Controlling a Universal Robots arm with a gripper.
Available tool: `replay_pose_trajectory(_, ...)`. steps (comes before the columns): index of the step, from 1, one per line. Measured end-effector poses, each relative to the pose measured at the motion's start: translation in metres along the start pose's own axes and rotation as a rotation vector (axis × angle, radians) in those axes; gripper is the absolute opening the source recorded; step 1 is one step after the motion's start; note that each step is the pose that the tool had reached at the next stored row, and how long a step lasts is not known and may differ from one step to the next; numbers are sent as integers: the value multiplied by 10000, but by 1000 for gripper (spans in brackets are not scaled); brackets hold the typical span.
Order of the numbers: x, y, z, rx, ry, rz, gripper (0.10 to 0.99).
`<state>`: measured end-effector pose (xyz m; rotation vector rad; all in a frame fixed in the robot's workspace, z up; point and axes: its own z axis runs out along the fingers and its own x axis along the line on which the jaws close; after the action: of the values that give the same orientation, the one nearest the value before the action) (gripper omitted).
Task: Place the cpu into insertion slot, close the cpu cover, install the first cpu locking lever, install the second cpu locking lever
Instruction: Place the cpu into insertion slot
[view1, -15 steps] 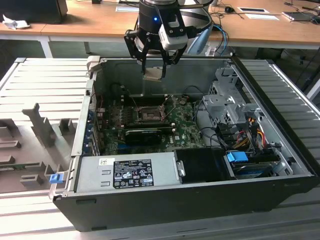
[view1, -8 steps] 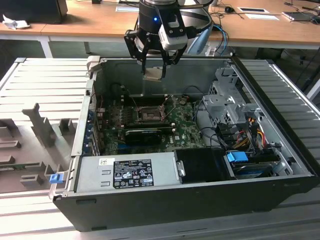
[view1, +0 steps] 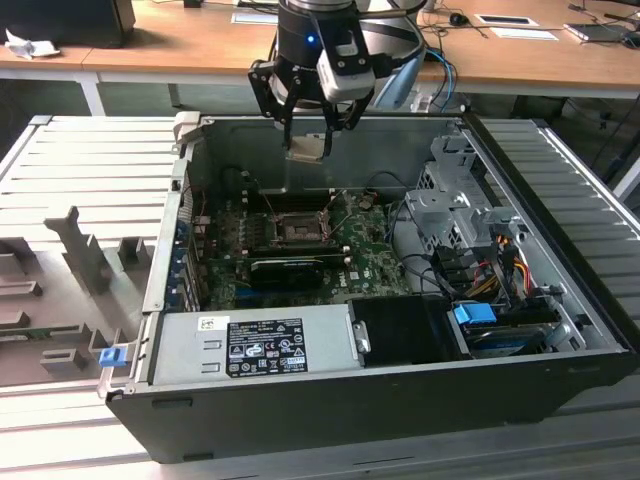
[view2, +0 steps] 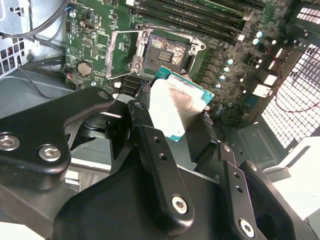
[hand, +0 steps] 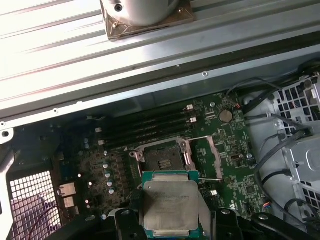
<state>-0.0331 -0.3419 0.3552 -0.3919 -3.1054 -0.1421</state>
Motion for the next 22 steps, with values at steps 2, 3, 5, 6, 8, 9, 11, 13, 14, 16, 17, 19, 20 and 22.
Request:
replay_pose_trajectory(2,0,0,3,-3,-13,151,529)
replay_pose_trajectory(3,0,0,4,-5,-19,213,529)
replay_pose_trajectory(5,0,0,6,-6,-27,306,529)
replay_pose_trajectory(6,0,-1,6,-6,-29,329,529)
replay_pose_trajectory(8,0,-1,7,-7,-35,398,529)
replay_pose_trajectory(9,0,-1,8,-8,-38,422,529)
replay_pose_trajectory(11,0,-1,8,-9,-42,476,529)
replay_pose_trajectory(13,0,-1,9,-11,-47,529,529)
replay_pose_trajectory(14,0,-1,10,-11,-49,551,529)
replay_pose_trajectory(16,0,-1,10,-11,-55,620,529)
replay_pose_trajectory(17,0,-1,11,-13,-58,652,529)
replay_pose_trajectory(19,0,-1,11,-14,-63,705,529)
replay_pose_trajectory(20,0,-1,12,-14,-65,730,529)
replay_pose_trajectory(22,0,-1,12,-15,-70,775,529)
